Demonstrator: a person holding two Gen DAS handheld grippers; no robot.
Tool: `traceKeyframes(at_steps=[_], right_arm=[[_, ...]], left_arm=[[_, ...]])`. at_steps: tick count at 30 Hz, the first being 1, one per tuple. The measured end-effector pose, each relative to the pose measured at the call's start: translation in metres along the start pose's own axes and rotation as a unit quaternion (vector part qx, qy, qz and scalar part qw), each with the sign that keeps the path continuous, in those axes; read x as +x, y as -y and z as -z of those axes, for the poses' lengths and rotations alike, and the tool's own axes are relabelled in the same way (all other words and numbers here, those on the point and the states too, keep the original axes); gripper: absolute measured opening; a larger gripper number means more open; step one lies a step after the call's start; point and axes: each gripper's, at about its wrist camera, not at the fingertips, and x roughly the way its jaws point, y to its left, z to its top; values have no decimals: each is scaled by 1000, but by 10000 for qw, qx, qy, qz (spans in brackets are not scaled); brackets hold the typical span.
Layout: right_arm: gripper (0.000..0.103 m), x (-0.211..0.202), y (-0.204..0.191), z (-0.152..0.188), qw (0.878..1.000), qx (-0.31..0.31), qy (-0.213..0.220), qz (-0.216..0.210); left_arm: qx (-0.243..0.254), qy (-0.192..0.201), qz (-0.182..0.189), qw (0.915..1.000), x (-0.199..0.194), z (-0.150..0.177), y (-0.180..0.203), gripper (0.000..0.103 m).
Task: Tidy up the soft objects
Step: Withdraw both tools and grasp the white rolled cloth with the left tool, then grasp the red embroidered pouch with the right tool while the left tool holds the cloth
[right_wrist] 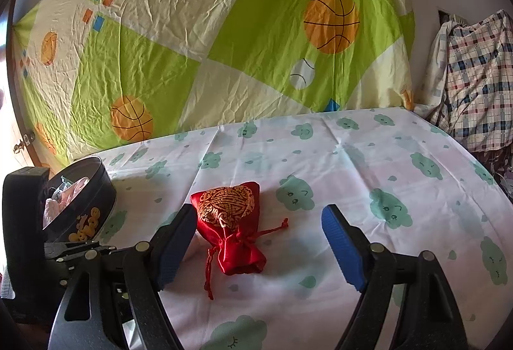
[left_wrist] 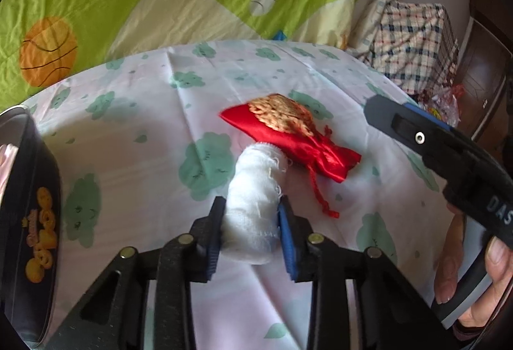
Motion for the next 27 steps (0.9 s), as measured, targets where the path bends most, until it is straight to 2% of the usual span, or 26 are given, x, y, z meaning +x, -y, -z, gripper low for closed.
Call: traceKeyframes(at_steps=[6,15,19,24,25,26,27], right_arm=[[82,18,-7,-4,9999,-9,-140,32],[82,55,-36,-12,9981,-326,-509,92],[82,70,-44,-13,9960,-439,-767,165],[81,95,-46,-10,9891,-503,-1367,236],[79,99,-45,-8,9879,-488,-1454,242],[69,101,-44,-8,9873,-464,-1504,222],[63,101,-43,-7,9871,-449,-1524,194]], left_arm=[[-284,474,-350,9979,-20,3,-27,30],[-666,709,-612,9934,-29,3,-52,30],[-945,891,-667,9893,-36,6,-61,30],[-865,1080,-831,9869,-42,8,-57,30],[-846,1092,-845,9868,-42,8,-56,30],[-843,1094,-834,9869,-42,7,-56,30],[-854,1083,-812,9871,-42,7,-57,30]])
